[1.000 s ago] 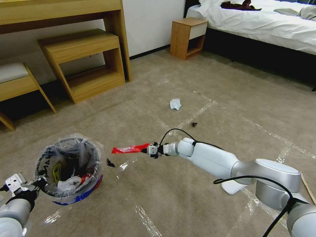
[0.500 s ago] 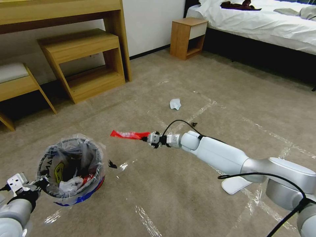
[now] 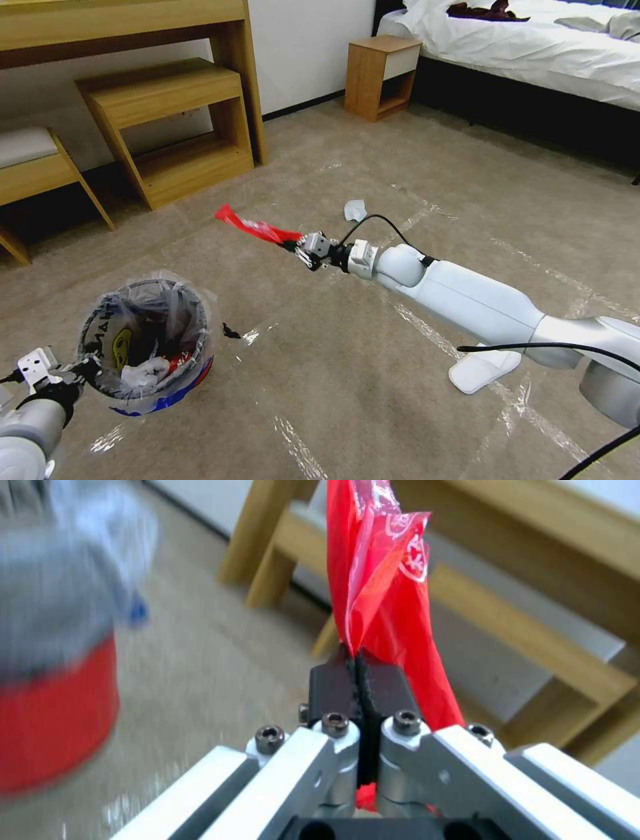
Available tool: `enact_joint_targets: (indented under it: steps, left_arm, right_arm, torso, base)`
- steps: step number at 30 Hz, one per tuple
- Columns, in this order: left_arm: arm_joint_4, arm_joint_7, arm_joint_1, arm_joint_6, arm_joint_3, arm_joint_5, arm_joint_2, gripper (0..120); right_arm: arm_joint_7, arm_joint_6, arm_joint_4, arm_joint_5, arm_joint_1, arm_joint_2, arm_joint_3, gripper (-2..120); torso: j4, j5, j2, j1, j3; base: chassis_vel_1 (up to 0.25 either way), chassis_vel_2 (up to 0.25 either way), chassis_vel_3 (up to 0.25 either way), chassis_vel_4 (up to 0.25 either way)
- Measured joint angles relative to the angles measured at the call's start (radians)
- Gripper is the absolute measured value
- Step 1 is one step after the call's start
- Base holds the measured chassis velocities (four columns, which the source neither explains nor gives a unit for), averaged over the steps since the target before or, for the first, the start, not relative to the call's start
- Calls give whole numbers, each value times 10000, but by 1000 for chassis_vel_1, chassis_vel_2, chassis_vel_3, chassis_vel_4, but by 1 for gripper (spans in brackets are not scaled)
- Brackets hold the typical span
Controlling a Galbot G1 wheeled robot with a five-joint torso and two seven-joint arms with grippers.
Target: Pick up the trash bin and place the garbage on the floor into it.
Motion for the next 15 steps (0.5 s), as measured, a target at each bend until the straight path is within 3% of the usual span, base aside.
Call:
enact_joint_targets:
  steps: [9, 15]
  left_arm:
    - [-225, -186, 54, 231, 6, -378, 224, 1]
    - [-322, -229, 57, 262, -39, -479, 206, 1]
  right_arm:
    - [507, -122, 1605, 1933, 26, 126, -106, 0]
    - [980, -144, 2576, 3233, 126, 954, -739, 0]
  torso:
    - [0, 0, 0, 0, 0]
    - [1, -1, 0, 0, 0]
  base:
    - [0, 0, 0, 0]
    - [0, 0, 0, 0]
